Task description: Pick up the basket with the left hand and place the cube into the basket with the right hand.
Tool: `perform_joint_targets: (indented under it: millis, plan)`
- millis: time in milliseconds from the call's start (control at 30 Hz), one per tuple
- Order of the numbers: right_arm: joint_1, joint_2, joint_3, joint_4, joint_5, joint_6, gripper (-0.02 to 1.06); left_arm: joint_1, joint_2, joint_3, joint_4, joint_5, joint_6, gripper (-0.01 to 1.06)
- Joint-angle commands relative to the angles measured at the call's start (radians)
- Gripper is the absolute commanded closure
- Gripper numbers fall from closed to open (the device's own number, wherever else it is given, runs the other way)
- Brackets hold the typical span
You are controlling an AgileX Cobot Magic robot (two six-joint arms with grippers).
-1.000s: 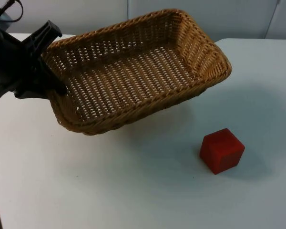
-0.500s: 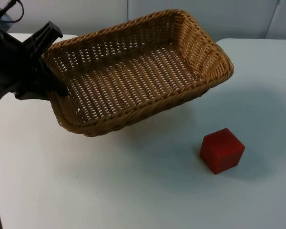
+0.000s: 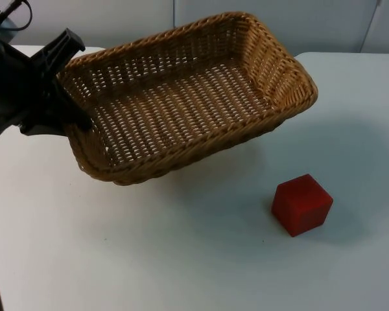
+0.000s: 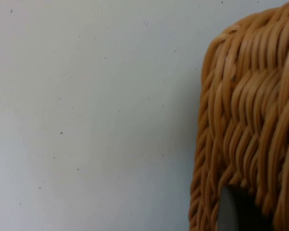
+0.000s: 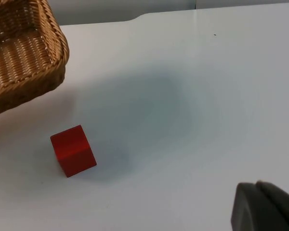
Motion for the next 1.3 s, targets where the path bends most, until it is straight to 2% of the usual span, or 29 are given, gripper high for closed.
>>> perform_joint_targets:
  millis: [0, 200, 267, 333, 367, 400, 467, 500, 533, 600, 667, 700, 733, 800, 833, 867, 900, 933, 1000, 1033, 1133, 1267]
  plan:
    - [0.003, -0.003, 0.007, 0.000, -0.012, -0.006, 1.05, -0.001, -0.018, -0.006, -0.020, 0.017, 0.001, 1.05]
    - [0.003, -0.003, 0.007, 0.000, -0.012, -0.006, 1.05, -0.001, -0.018, -0.006, -0.020, 0.017, 0.001, 1.05]
    - [0.003, -0.003, 0.007, -0.057, -0.012, 0.009, 1.05, -0.001, -0.018, -0.006, -0.020, 0.017, 0.001, 1.05]
    - [0.003, 0.067, 0.007, -0.167, -0.019, 0.028, 1.05, -0.001, -0.018, -0.006, -0.020, 0.017, 0.001, 1.05]
    - [0.003, 0.067, 0.007, -0.167, -0.019, 0.028, 1.05, -0.001, -0.018, -0.006, -0.020, 0.017, 0.001, 1.05]
    - [0.003, 0.136, 0.004, -0.233, -0.036, 0.038, 1.05, -0.001, -0.018, -0.006, -0.020, 0.017, 0.001, 1.05]
    - [0.003, 0.286, -0.021, -0.318, -0.132, 0.087, 1.05, -0.001, -0.018, -0.006, -0.020, 0.017, 0.001, 1.05]
    - [0.003, 0.373, -0.032, -0.333, -0.214, 0.093, 1.05, -0.001, -0.018, -0.006, -0.020, 0.017, 0.001, 1.05]
    - [0.003, 0.373, -0.032, -0.333, -0.214, 0.093, 1.05, -0.001, -0.018, -0.006, -0.020, 0.017, 0.001, 1.05]
    - [0.003, 0.547, -0.060, -0.331, -0.376, 0.100, 1.05, -0.001, -0.018, -0.006, -0.020, 0.017, 0.001, 1.05]
    - [0.003, 0.754, -0.098, -0.294, -0.467, 0.100, 1.00, -0.001, -0.018, -0.006, -0.020, 0.017, 0.001, 1.05]
    - [0.003, 0.864, -0.127, -0.267, -0.487, 0.095, 0.96, -0.001, -0.018, -0.006, -0.020, 0.017, 0.001, 1.05]
    - [0.003, 0.864, -0.127, -0.267, -0.487, 0.095, 0.96, -0.001, -0.018, -0.006, -0.020, 0.017, 0.001, 1.05]
    - [0.024, 1.062, -0.185, -0.237, -0.490, 0.058, 0.84, -0.001, -0.018, -0.006, -0.020, 0.017, 0.001, 1.05]
    - [0.052, 1.160, -0.214, -0.237, -0.488, 0.050, 0.75, -0.001, -0.018, -0.006, -0.020, 0.017, 0.001, 1.05]
    - [0.111, 1.275, -0.260, -0.235, -0.488, 0.033, 0.60, -0.001, -0.018, -0.006, -0.020, 0.017, 0.001, 1.05]
    - [0.111, 1.275, -0.260, -0.235, -0.488, 0.033, 0.60, -0.001, -0.018, -0.006, -0.020, 0.017, 0.001, 1.05]
    - [0.150, 1.350, -0.286, -0.221, -0.490, 0.015, 0.48, -0.001, -0.018, -0.006, -0.020, 0.017, 0.001, 1.05]
    - [0.213, 1.462, -0.341, -0.159, -0.537, -0.029, 0.26, -0.001, -0.018, -0.006, -0.020, 0.017, 0.001, 1.05]
    - [0.213, 1.462, -0.341, -0.159, -0.537, -0.029, 0.26, -0.001, -0.018, -0.006, -0.020, 0.017, 0.001, 1.05]
    - [0.295, 1.607, -0.413, -0.026, -0.627, -0.114, 0.00, -0.001, -0.018, -0.006, -0.020, 0.017, 0.001, 1.05]
    - [0.337, 1.693, -0.453, 0.039, -0.666, -0.143, 0.00, -0.001, -0.018, -0.006, -0.020, 0.017, 0.001, 1.05]
